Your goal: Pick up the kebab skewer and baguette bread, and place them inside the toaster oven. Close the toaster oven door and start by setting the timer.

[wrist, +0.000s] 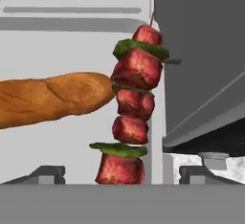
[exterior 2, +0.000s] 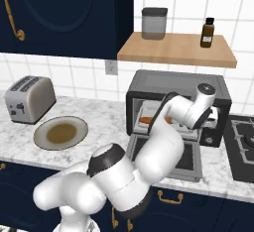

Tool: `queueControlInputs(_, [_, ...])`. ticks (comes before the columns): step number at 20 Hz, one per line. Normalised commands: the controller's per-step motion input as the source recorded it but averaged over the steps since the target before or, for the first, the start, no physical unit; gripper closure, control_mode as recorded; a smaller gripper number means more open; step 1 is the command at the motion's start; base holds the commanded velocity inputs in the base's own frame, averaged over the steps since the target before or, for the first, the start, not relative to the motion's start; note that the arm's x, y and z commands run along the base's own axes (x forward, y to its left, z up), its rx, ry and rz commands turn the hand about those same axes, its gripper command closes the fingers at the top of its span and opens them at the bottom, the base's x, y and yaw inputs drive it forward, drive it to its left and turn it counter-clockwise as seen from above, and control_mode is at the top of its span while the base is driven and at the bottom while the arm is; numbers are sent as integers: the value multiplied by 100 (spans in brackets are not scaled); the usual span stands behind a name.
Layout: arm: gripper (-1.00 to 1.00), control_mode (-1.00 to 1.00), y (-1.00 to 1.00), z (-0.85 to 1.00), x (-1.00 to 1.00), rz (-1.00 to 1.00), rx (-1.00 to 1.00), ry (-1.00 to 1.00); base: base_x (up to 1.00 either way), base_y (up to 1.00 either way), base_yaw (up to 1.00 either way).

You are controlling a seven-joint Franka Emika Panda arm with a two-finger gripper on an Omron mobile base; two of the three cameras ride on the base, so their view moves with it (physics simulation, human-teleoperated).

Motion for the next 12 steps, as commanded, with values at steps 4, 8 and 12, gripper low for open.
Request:
queueControlInputs(4, [-100,-100,-27,37,-23,0,0,-5,0,0,0])
queueControlInputs(8, [-100,-100,1,35,-97,-6,2,-10,0,0,0])
queueControlInputs(12, [-100,-100,56,-29,-71,-23,2,6,0,0,0])
